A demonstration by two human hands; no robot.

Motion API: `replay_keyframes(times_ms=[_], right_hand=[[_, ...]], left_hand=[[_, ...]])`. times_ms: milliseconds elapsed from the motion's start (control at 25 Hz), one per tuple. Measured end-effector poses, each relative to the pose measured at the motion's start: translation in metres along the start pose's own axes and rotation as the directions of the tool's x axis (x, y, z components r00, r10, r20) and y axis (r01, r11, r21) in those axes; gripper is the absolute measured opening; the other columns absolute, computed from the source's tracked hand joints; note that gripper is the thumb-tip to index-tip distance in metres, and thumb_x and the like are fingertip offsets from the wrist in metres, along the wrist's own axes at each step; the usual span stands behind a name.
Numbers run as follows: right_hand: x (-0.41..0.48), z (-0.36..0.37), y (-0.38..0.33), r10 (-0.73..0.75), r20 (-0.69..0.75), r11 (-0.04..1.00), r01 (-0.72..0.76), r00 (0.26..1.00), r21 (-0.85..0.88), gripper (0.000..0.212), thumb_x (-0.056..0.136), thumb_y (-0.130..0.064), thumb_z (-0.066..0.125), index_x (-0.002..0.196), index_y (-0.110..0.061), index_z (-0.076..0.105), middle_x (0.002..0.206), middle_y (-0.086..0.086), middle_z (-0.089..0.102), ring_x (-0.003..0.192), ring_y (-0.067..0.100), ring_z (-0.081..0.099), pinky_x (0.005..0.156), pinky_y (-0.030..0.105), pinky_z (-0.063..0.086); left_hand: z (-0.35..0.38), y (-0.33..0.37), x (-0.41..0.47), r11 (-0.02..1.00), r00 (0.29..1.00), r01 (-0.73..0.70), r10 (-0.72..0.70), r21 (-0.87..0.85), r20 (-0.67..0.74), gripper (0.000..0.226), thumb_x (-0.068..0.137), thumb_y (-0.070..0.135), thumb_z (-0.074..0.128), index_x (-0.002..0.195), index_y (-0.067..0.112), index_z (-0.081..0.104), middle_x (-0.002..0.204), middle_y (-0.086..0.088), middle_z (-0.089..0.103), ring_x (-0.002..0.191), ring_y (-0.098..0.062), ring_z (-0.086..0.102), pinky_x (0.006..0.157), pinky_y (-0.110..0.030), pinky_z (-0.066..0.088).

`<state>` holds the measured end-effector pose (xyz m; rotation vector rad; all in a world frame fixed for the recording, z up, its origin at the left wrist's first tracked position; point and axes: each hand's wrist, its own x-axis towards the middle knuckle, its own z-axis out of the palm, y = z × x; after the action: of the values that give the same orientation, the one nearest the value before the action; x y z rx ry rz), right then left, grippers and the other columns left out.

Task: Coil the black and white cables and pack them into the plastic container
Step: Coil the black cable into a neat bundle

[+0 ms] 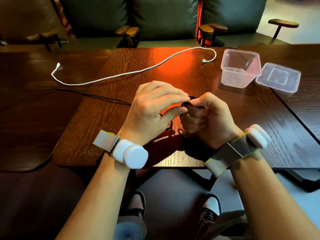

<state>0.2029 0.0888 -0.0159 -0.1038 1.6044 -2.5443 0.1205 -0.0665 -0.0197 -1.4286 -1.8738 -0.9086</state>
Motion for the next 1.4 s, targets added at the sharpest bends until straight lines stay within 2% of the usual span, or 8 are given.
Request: replay_keyframes(times_ms=[520,640,840,960,1080,1200,1280,1400], right_hand=[[0.011,0.013,0.002,-0.085,-0.340,0.984,0.025,0.937,-0.177,0.051,0.101,-0.029,0.048,0.052,-0.025,0.032,0.049,-0.008,0.021,0.040,0.008,0.014,0.045,0.024,0.006],[0.010,0.013,0.002,-0.165,-0.377,0.973,0.087,0.911,-0.215,0.050,0.099,-0.026,0.054,0.051,-0.027,0.038,0.050,-0.010,0.025,0.041,0.007,0.018,0.041,0.021,0.013],[0.007,0.005,-0.004,-0.262,-0.415,0.952,0.162,0.871,-0.260,0.045,0.098,-0.019,0.054,0.058,-0.025,0.034,0.050,-0.008,0.026,0.041,0.006,0.021,0.039,0.020,0.019],[0.005,0.005,-0.005,-0.241,-0.417,0.963,0.163,0.876,-0.215,0.046,0.099,-0.018,0.050,0.058,-0.025,0.032,0.049,-0.010,0.025,0.041,0.006,0.019,0.040,0.020,0.015],[0.006,0.013,0.000,-0.155,-0.342,0.981,0.103,0.927,-0.165,0.048,0.100,-0.019,0.049,0.056,-0.027,0.032,0.049,-0.010,0.023,0.040,0.006,0.016,0.043,0.021,0.007],[0.006,0.022,0.008,0.014,-0.136,0.995,-0.027,0.991,-0.092,0.051,0.096,-0.030,0.047,0.047,-0.028,0.032,0.046,-0.008,0.019,0.039,0.007,0.012,0.045,0.024,0.000],[0.004,0.024,0.009,0.149,0.067,0.988,-0.151,0.987,0.021,0.051,0.092,-0.039,0.045,0.045,-0.026,0.028,0.044,-0.007,0.015,0.039,0.009,0.005,0.045,0.028,-0.004],[0.002,0.024,0.004,0.193,0.288,0.933,-0.266,0.938,0.241,0.057,0.094,-0.052,0.033,0.048,-0.022,0.016,0.046,-0.006,0.006,0.040,0.009,-0.002,0.044,0.028,-0.005]], left_hand=[[0.017,0.018,-0.004,0.923,0.961,0.277,-0.272,0.268,-0.059,0.022,0.096,0.016,0.043,0.101,0.015,0.065,0.101,0.007,0.068,0.125,-0.022,0.054,0.115,-0.055,0.021],[0.019,0.019,-0.005,0.938,0.959,0.283,-0.277,0.200,-0.057,0.025,0.099,0.015,0.041,0.106,0.011,0.065,0.089,0.002,0.067,0.104,-0.025,0.060,0.105,-0.050,0.031],[0.009,0.014,-0.002,0.838,0.883,0.464,-0.461,-0.287,0.084,0.023,0.104,0.026,0.048,0.120,0.015,0.059,0.073,0.001,0.062,0.067,-0.015,0.058,0.067,-0.039,0.047],[0.005,0.011,-0.003,0.888,0.926,0.377,-0.359,-0.264,0.117,0.022,0.102,0.024,0.054,0.114,0.012,0.068,0.079,0.005,0.066,0.069,-0.006,0.059,0.061,-0.023,0.044],[0.000,0.000,-0.003,0.915,0.931,0.364,-0.362,-0.176,0.043,0.021,0.102,0.018,0.054,0.097,0.008,0.071,0.076,0.019,0.058,0.068,0.007,0.053,0.063,-0.012,0.037],[-0.006,-0.011,-0.010,0.840,0.875,0.484,-0.468,-0.247,0.124,0.033,0.103,0.034,0.049,0.084,0.011,0.064,0.060,0.010,0.053,0.056,-0.006,0.051,0.056,-0.029,0.042],[-0.006,-0.011,-0.015,0.790,0.843,0.537,-0.508,-0.296,0.174,0.046,0.097,0.051,0.043,0.079,0.012,0.062,0.056,0.000,0.053,0.054,-0.019,0.050,0.055,-0.035,0.041],[-0.005,-0.010,-0.017,0.837,0.892,0.452,-0.423,-0.309,0.158,0.048,0.095,0.052,0.038,0.089,0.015,0.067,0.065,0.014,0.059,0.058,-0.007,0.053,0.056,-0.030,0.042]])
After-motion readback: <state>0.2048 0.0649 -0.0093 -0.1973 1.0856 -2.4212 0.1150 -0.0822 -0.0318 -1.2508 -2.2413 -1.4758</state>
